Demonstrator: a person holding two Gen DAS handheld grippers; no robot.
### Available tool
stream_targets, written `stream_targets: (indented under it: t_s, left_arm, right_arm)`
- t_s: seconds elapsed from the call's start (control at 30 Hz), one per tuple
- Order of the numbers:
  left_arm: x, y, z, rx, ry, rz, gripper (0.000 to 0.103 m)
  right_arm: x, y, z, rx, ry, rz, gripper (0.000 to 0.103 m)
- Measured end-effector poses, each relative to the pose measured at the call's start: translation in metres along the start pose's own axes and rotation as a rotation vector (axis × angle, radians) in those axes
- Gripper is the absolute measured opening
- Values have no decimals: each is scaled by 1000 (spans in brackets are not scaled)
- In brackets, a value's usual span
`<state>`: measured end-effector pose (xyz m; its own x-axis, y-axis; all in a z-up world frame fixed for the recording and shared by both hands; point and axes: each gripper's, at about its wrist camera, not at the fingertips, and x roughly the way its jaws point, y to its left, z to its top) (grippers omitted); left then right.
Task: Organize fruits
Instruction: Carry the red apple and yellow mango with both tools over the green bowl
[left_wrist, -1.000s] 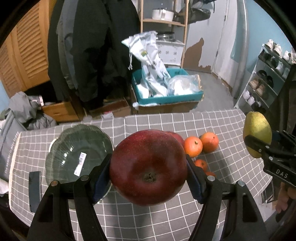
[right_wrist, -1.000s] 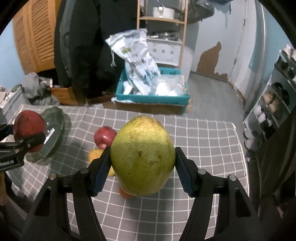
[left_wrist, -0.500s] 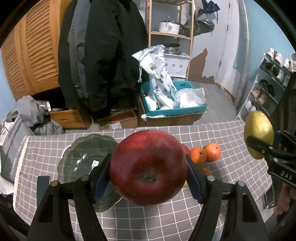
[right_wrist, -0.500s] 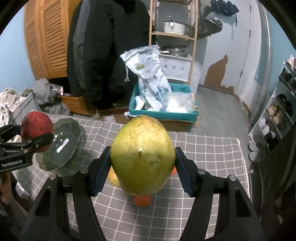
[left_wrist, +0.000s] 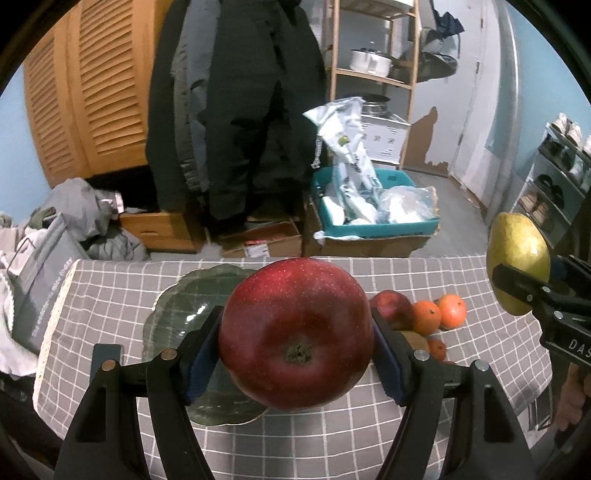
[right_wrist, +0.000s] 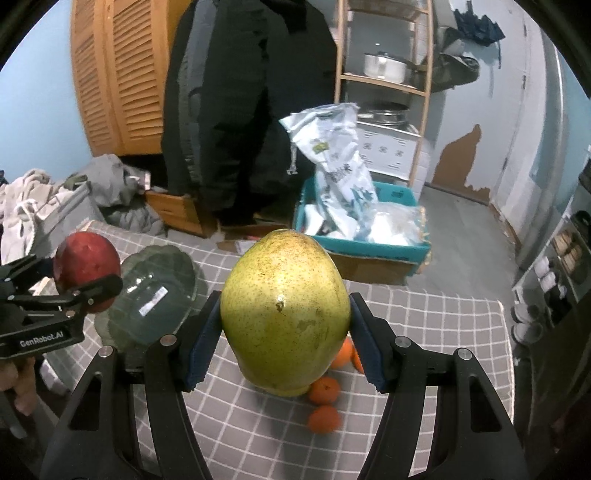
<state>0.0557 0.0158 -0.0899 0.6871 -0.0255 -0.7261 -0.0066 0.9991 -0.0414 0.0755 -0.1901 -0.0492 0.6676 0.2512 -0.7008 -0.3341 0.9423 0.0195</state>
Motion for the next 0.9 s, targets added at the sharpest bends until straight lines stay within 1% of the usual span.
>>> stream_targets:
  t_s: [0.23, 0.5, 0.77, 0.9]
  left_arm:
    - [5, 30, -3, -45, 11, 35, 75]
    - [9, 65, -6, -88, 23, 66, 75]
    - [31, 96, -17, -120, 79, 87, 75]
    - [48, 108, -23, -142, 117, 89, 75]
  right_arm:
    - [19, 27, 14, -19, 15, 52, 66]
    - [43, 69, 29, -64, 38, 110, 66]
    - [83, 109, 33, -89, 89, 180, 66]
    - [108, 125, 30, -91, 138, 205, 66]
